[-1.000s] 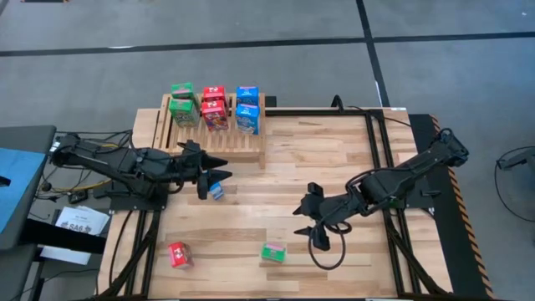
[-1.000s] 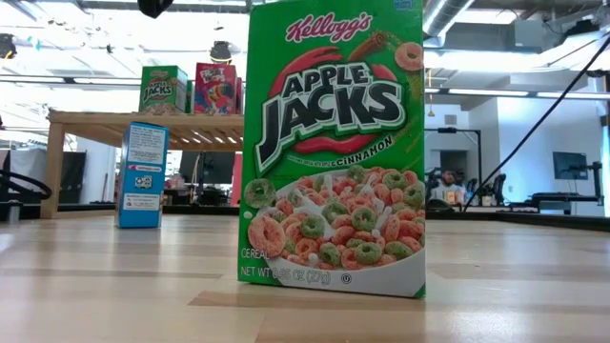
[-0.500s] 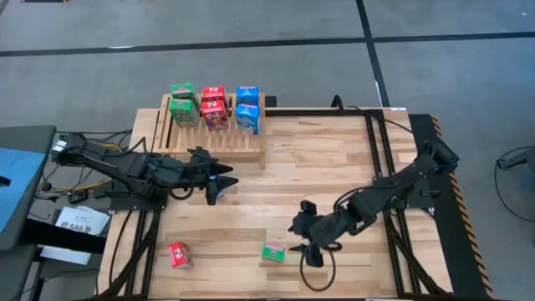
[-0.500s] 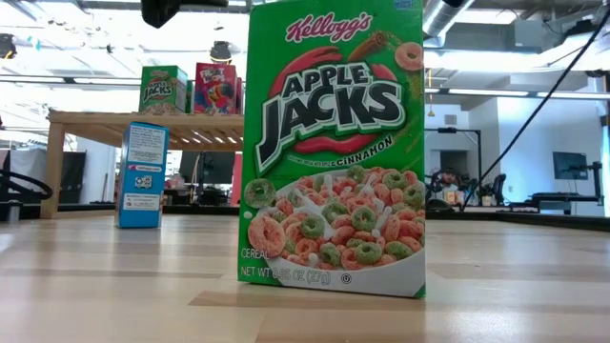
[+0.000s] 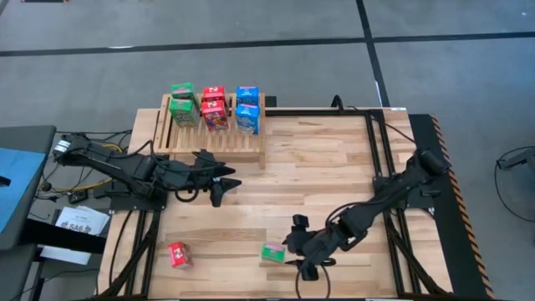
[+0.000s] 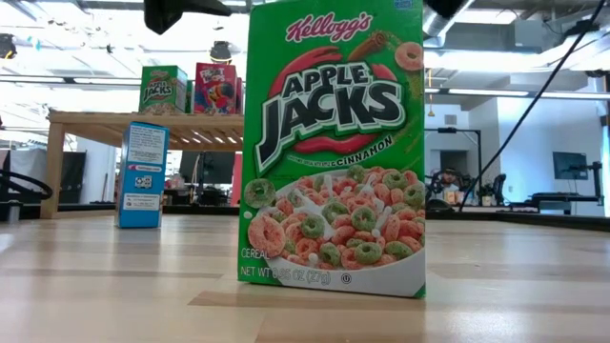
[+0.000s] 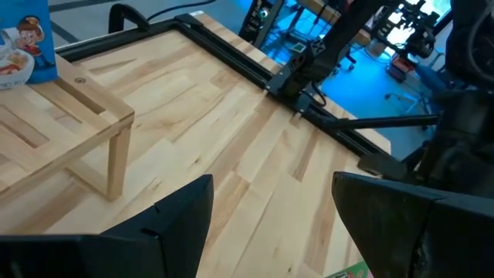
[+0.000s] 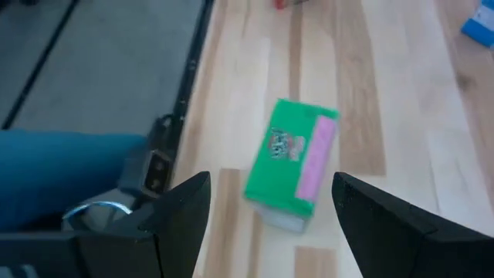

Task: Stack cereal on shelf
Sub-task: Put the green cereal box on the shelf aligned with the other green cereal box

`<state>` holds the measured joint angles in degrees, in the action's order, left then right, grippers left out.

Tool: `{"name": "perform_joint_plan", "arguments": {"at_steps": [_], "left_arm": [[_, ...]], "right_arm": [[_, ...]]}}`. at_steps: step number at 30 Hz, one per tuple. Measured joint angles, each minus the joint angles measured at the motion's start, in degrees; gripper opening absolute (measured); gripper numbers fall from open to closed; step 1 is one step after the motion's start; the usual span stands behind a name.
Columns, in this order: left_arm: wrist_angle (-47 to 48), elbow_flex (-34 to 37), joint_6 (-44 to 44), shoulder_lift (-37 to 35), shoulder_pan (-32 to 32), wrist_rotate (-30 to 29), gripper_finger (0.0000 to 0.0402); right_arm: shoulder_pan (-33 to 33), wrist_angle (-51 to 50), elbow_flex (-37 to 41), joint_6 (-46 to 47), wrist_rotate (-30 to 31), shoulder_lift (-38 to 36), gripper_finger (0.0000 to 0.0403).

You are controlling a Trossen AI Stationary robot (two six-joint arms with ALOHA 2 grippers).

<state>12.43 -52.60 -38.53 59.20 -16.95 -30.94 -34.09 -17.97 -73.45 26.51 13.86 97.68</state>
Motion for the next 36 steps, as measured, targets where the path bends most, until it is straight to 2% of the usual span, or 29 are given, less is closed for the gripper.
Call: {"name": "perform_joint_plan", "arguments": {"at_steps": [10, 36], "left_arm": [[0.06, 0.00, -0.29, 0.00, 0.06, -0.04, 0.0254], [0.15, 0.00, -0.12, -0.02, 0.06, -1.40, 0.0254]], "right_arm": [[0.10, 0.57, 0.04, 0.65, 4.11, 4.12, 0.0297], [-0.80, 0.82, 0.02, 10.02, 4.21, 4.90, 0.0297]]}}
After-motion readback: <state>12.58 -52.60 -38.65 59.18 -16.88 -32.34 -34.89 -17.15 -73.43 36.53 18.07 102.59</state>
